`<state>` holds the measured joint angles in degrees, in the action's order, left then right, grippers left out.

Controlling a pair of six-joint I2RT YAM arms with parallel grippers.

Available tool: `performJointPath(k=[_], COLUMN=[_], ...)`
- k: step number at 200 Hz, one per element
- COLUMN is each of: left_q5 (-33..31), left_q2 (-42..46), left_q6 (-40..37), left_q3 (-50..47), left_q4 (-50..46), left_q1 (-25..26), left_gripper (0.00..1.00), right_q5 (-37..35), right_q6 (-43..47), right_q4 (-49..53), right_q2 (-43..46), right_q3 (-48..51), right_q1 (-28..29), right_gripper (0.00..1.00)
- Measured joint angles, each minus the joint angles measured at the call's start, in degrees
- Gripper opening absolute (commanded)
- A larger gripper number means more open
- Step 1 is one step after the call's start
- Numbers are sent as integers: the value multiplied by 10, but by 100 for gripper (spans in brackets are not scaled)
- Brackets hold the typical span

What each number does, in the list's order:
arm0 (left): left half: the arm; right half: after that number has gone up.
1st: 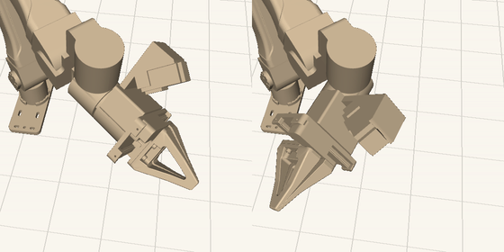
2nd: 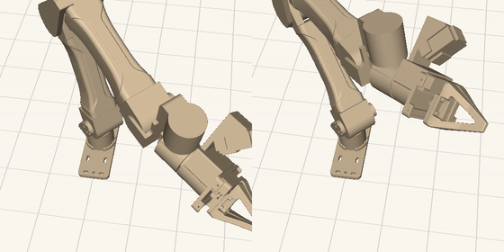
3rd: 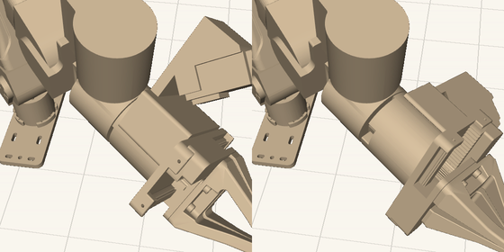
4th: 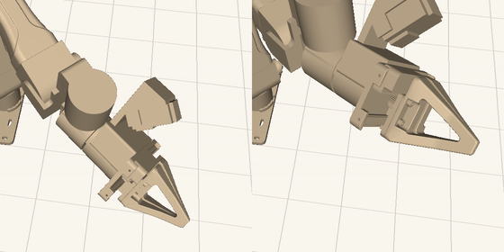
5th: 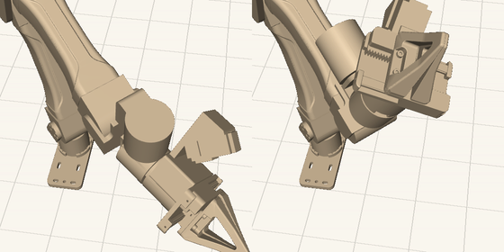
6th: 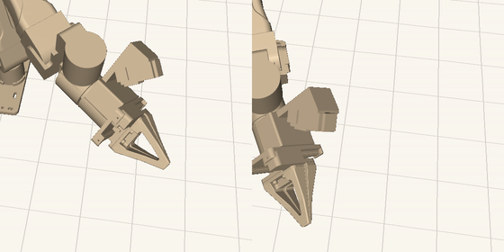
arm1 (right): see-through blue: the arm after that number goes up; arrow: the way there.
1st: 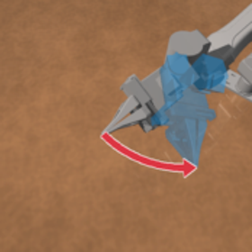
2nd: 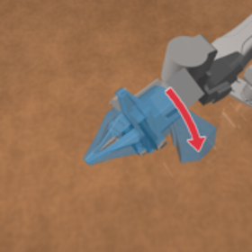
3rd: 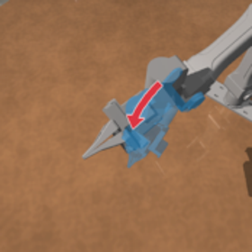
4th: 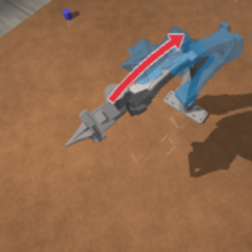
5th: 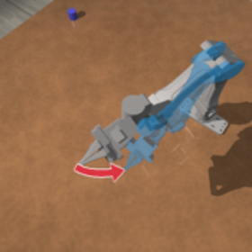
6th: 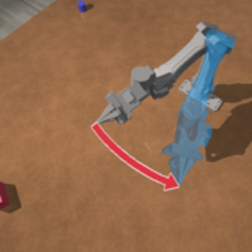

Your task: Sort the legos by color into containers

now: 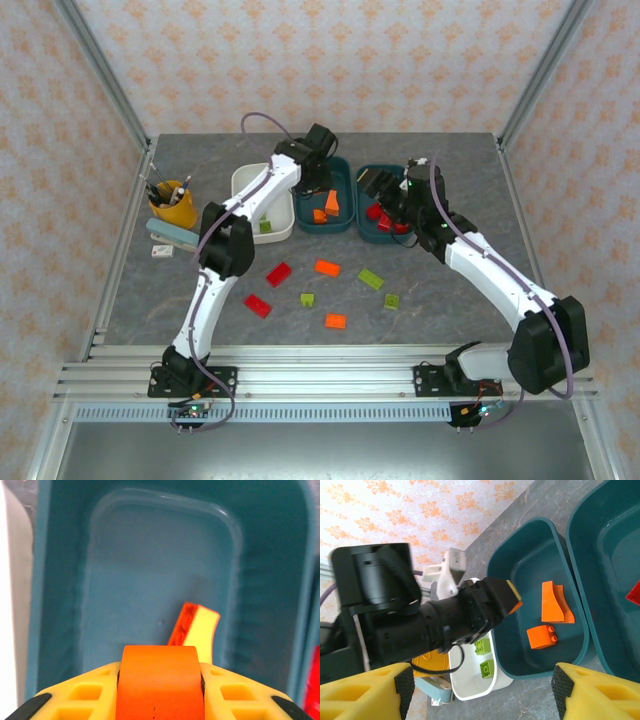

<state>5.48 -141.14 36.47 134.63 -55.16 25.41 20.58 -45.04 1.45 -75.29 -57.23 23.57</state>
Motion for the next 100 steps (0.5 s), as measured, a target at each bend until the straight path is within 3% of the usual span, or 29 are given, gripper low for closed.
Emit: performJointPath(k=[62, 100], left_q5=[10, 18], left_q2=[-33, -23], left_q6=[-6, -6], left_q3=[12, 12], left_q4=[-13, -12], left_q1=[-8, -7], left_gripper=[57, 65], right_q5=[5, 8], right_q6=[6, 61], right_q4=[35, 102], right_q2=[-11, -15], right_q3=[-13, -45], right_q1=[0, 1], right_gripper=[76, 75])
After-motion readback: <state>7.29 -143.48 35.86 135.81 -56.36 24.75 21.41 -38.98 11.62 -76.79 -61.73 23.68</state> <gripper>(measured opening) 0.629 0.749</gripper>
